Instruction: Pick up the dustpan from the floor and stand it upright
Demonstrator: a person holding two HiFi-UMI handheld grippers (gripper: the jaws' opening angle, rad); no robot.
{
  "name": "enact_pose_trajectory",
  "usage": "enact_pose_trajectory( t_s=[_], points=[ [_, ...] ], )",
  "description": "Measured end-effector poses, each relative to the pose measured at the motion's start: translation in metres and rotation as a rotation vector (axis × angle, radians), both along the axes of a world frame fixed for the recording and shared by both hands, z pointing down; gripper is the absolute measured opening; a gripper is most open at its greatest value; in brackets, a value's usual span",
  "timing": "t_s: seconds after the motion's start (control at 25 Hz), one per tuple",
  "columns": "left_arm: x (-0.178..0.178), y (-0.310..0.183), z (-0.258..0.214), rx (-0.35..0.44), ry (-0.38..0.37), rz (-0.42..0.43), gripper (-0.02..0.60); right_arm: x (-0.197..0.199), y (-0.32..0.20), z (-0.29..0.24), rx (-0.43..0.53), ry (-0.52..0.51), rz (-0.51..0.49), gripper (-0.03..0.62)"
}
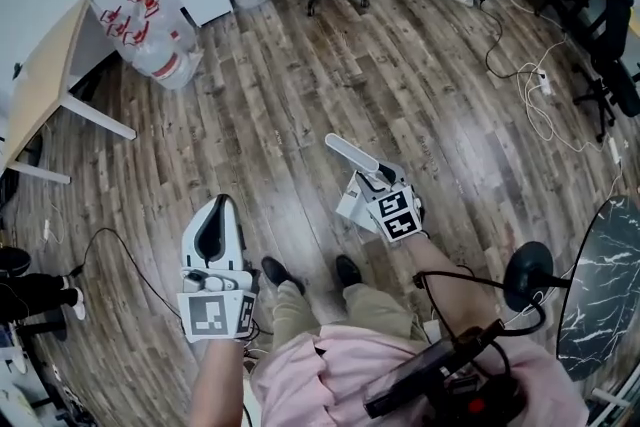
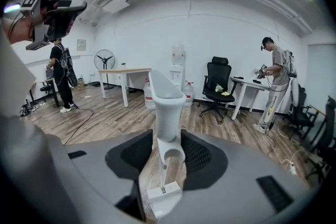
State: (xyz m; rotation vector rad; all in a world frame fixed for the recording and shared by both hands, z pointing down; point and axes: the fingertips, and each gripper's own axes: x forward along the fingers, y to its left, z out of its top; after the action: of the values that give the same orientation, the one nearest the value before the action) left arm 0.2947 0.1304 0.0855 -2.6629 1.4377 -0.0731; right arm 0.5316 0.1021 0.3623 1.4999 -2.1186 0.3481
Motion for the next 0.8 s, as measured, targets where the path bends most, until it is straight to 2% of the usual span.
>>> enact_pose_trajectory(
  t_s=[0.2,0.44,0.6,0.8],
  points=[
    [0.014,0.001,-0.007,0.015,-0.001,0.033,0.014,0.012,0.007,-0.015,0.009,-0.013,0.033,0.204],
    [0.024,0.0,-0.028,0.057,0.038,0.042,0.014,0.025,0.025,-0.065,0.087,-0.05,0.058,0.213],
    [0.032,-0.005,-0.05,0.091,0.087,0.029,0.014,0.024,0.022,-0.117,0.179,-0.085,0.059,0.21],
    [0.047,-0.012,-0.077,0.135,0.08,-0.017,0.014,0.007,0.004,-0.206,0.335,-0.161,0.035,0.169]
  ],
)
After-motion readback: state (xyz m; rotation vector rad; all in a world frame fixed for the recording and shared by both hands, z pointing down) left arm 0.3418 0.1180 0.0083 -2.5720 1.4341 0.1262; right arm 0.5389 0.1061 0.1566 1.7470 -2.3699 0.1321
